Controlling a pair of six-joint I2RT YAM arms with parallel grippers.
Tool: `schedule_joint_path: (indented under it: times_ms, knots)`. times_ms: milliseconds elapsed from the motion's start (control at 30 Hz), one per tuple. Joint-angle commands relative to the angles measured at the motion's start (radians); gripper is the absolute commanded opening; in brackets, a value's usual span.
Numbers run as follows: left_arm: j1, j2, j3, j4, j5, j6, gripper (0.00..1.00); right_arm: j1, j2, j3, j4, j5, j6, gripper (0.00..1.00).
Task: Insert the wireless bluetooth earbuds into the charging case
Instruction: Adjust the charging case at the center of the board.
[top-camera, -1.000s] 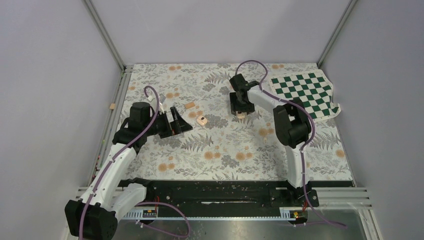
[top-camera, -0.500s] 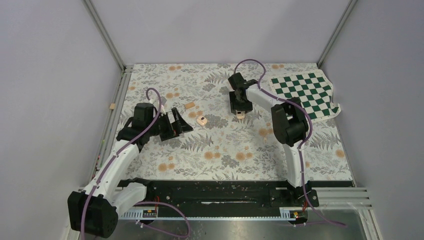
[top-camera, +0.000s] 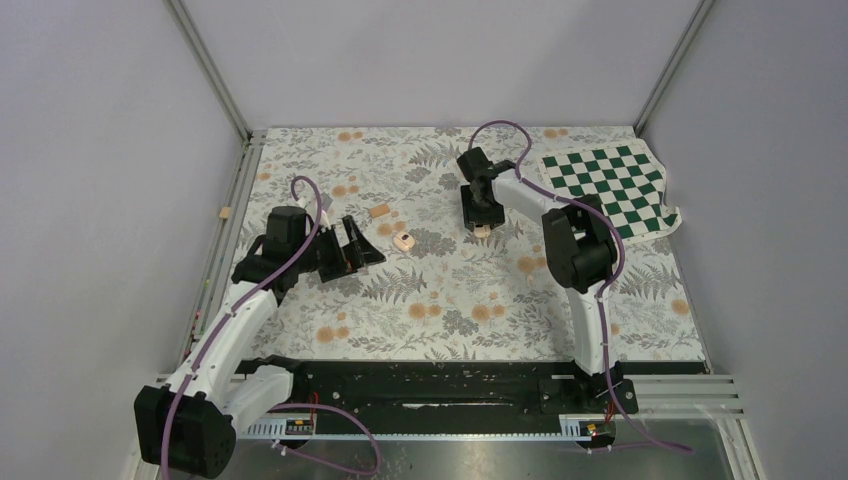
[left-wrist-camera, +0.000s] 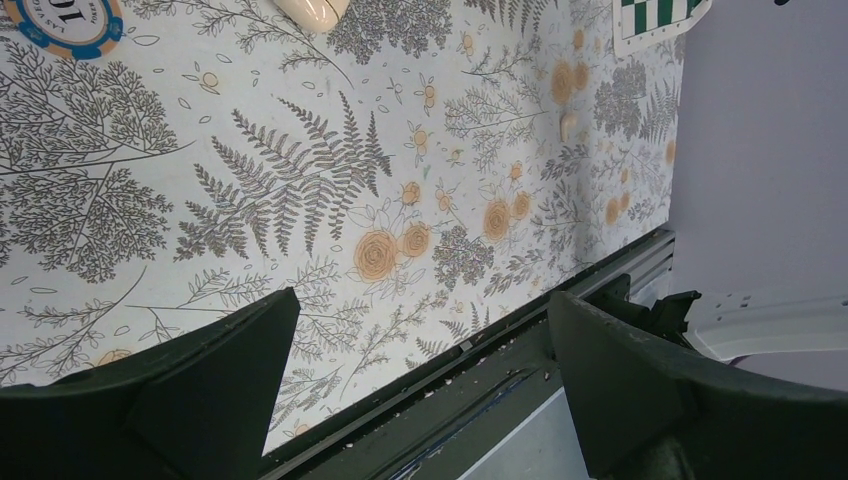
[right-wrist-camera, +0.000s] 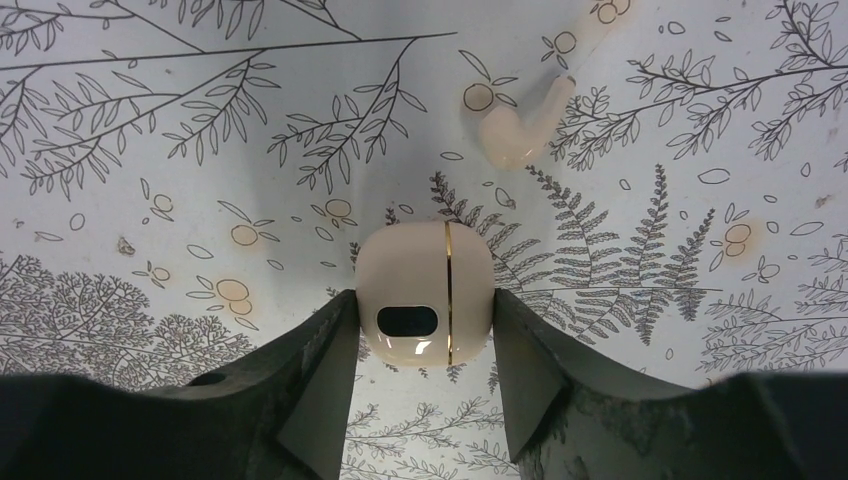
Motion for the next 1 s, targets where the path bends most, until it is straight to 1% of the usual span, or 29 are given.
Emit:
schedule_joint_path:
  times_ms: [0, 67, 133, 300, 433, 600, 733, 800, 833, 967]
  knots:
    - [-0.002, 0.011, 0.026, -0.011, -0.041, 0.063, 0.99, -0.007, -0.025, -0.027, 0.003, -0.019, 0.009, 0.47]
    - [-0.005, 0.033, 0.033, -0.027, -0.041, 0.076, 0.99, -0.006, -0.057, -0.051, 0.008, -0.039, 0.020, 0.44]
    - [-0.013, 0.048, 0.032, -0.018, -0.045, 0.073, 0.99, -0.007, -0.115, -0.103, 0.034, -0.065, 0.035, 0.43]
    - [-0.075, 0.092, 0.037, 0.027, -0.059, 0.042, 0.99, -0.004, -0.310, -0.325, 0.114, -0.140, 0.080, 0.42]
    - [-0.117, 0.125, 0.039, 0.059, -0.065, 0.014, 0.99, 0.021, -0.475, -0.552, 0.162, -0.161, 0.131, 0.42]
    - [-0.141, 0.158, 0.048, 0.062, -0.088, -0.001, 0.99, 0.104, -0.638, -0.779, 0.215, -0.161, 0.229, 0.43]
    - [-0.145, 0.184, 0.057, 0.053, -0.101, -0.024, 0.99, 0.194, -0.686, -0.853, 0.228, -0.114, 0.272, 0.45]
    - [-0.152, 0.192, 0.059, 0.053, -0.110, -0.031, 0.99, 0.225, -0.678, -0.878, 0.250, -0.108, 0.286, 0.49]
    - [-0.155, 0.194, 0.060, 0.053, -0.117, -0.033, 0.99, 0.232, -0.672, -0.890, 0.262, -0.117, 0.288, 0.58]
    - [-0.172, 0.210, 0.072, 0.038, -0.142, -0.044, 0.99, 0.242, -0.689, -0.913, 0.267, -0.121, 0.285, 0.79]
